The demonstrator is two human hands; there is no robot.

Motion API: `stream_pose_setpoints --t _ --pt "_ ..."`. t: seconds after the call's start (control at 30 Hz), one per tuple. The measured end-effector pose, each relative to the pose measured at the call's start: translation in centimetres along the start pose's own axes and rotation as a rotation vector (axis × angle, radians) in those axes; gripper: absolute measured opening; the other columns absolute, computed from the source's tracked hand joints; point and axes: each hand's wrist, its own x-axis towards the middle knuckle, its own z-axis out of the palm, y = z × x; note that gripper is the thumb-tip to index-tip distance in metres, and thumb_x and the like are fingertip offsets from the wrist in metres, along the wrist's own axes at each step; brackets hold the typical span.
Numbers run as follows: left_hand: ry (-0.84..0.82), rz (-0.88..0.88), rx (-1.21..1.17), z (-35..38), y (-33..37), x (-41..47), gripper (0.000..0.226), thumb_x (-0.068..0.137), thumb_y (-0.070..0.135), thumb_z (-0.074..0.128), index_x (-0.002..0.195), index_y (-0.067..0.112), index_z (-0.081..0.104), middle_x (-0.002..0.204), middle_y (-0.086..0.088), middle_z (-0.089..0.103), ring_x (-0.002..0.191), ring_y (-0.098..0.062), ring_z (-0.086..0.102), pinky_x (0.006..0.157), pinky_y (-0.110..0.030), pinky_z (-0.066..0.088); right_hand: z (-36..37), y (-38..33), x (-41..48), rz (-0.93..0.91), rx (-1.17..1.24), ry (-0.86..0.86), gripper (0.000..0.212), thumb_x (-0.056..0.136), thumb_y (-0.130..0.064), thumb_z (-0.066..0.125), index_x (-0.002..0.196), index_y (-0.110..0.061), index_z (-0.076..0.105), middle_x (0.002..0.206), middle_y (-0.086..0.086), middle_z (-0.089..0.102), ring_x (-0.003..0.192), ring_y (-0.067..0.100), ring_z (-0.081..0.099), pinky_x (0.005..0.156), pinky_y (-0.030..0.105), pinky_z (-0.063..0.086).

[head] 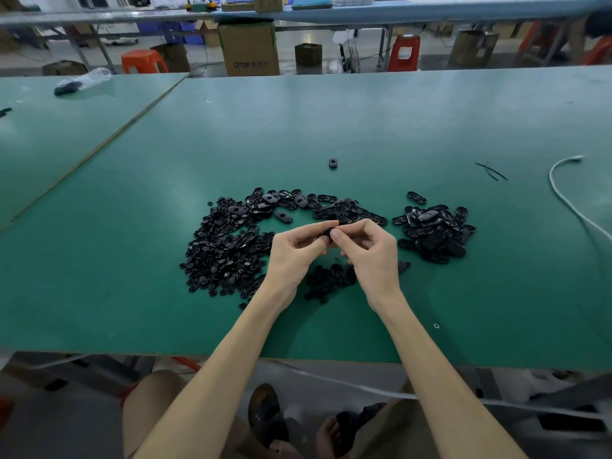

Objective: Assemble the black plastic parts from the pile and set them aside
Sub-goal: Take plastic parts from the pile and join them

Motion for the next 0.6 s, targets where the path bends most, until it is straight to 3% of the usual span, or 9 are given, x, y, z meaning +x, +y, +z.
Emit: stream_pose_setpoints --t 0.27,0.4,0.6 --pt "0.015 0.018 -0.001 0.07 -0.28 -0.04 0.025 0.094 -0.008 0.064 0.114 0.001 0.076 0.105 -0.009 0.079 0.096 -0.017 0.076 0.085 -0.022 0.057 0.03 -0.03 -0.01 -0.010 -0.001 -0.026 0.012 0.089 -0.011 0.082 0.083 -0.018 0.075 0.076 -0.002 0.077 0.067 0.007 0.071 0.064 0.019 0.052" --pt "0.026 0.025 0.006 0.10 -0.38 -0.01 0.025 0.094 -0.009 0.063 0.112 0.001 0.077 0.105 -0.010 0.079 0.099 -0.021 0.076 0.087 -0.024 0.058 0.06 -0.01 0.03 -0.004 -0.015 -0.026 0.013 0.088 -0.010 0.082 0.082 -0.019 0.075 0.075 -0.003 0.076 0.063 0.006 0.066 0.062 0.021 0.050" --pt "0.006 0.031 0.000 0.01 -0.15 -0.10 0.025 0.094 -0.006 0.066 0.115 0.004 0.077 0.102 -0.006 0.080 0.088 -0.011 0.074 0.084 -0.020 0.056 0.11 -0.04 -0.07 0.000 0.014 0.000 0.010 0.091 -0.012 0.080 0.085 -0.015 0.073 0.076 0.002 0.078 0.067 0.012 0.071 0.062 0.023 0.052"
